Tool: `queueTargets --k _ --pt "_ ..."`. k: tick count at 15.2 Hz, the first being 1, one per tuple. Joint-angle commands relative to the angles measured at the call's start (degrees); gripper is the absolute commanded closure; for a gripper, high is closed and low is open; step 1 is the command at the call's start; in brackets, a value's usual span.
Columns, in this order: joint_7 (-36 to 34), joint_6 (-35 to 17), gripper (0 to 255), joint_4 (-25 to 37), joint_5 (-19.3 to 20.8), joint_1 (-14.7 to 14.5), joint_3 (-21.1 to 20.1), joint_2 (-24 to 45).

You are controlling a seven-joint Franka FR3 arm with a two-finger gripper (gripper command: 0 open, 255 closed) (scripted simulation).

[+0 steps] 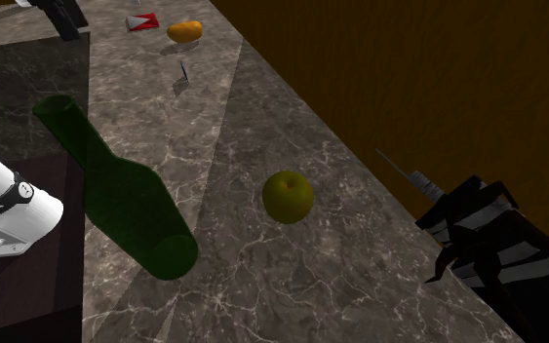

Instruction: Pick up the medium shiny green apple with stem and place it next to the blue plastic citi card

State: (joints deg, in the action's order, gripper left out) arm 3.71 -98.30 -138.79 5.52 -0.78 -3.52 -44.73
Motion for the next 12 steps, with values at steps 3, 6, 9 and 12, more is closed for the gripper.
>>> queueTargets --k 3,6,9,12 --pt "2.11 -2.67 0 0.62 0.78 0.7 2.13 3.11" --pt "5.28 -6.46 0 2.17 1.58 1.56 5.23 8.21" --pt "8.48 -9.92 0 4.44 1.86 2.14 8.23 13.76" --pt "11.83 -12.94 0 7.41 1.49 2.53 11.06 19.66"
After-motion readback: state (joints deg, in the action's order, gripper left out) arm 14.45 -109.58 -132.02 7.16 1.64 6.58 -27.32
